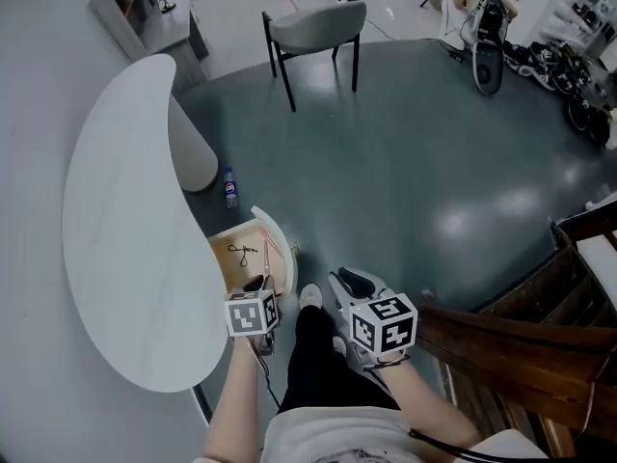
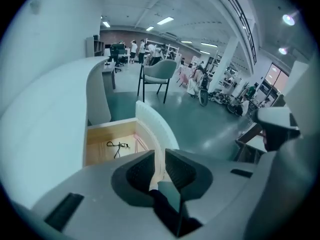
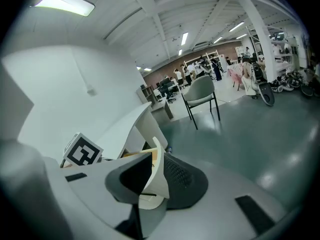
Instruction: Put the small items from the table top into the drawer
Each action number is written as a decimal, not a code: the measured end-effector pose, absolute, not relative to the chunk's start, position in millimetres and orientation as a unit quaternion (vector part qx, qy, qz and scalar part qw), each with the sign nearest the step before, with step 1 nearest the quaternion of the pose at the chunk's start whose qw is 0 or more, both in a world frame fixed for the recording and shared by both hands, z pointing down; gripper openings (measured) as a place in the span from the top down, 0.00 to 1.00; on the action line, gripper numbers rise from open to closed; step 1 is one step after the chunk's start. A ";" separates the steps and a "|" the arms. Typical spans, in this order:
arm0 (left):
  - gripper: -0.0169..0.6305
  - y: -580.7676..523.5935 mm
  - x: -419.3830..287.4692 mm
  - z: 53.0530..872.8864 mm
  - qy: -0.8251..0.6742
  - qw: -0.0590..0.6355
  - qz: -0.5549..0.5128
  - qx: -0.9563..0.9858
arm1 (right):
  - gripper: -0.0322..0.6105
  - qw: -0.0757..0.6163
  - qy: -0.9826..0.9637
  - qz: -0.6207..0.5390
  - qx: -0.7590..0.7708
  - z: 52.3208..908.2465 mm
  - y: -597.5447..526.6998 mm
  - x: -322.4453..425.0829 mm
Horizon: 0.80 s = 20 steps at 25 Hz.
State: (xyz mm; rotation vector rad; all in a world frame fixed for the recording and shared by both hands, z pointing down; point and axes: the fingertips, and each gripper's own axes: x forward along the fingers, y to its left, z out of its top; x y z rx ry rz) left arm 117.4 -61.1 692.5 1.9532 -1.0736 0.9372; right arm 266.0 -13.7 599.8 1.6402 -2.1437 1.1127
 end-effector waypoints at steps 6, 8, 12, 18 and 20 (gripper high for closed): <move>0.85 -22.8 152.0 599.0 -0.430 0.306 0.318 0.788 | 0.81 0.085 -0.751 0.336 0.563 526.0 32.5 292.1; 0.85 1.2 165.4 580.7 -0.429 0.300 0.307 0.795 | 0.81 0.081 -0.754 0.330 0.562 514.0 55.9 301.5; 0.86 24.2 163.6 543.6 -0.434 0.282 0.286 0.806 | 0.81 0.068 -0.759 0.324 0.561 490.3 73.5 294.9; 0.89 42.0 138.0 482.8 -0.469 0.240 0.250 0.812 | 0.81 0.069 -0.789 0.308 0.527 455.2 84.5 256.2; 0.90 45.8 123.4 464.7 -0.479 0.230 0.237 0.813 | 0.81 0.072 -0.800 0.301 0.513 445.1 85.3 236.5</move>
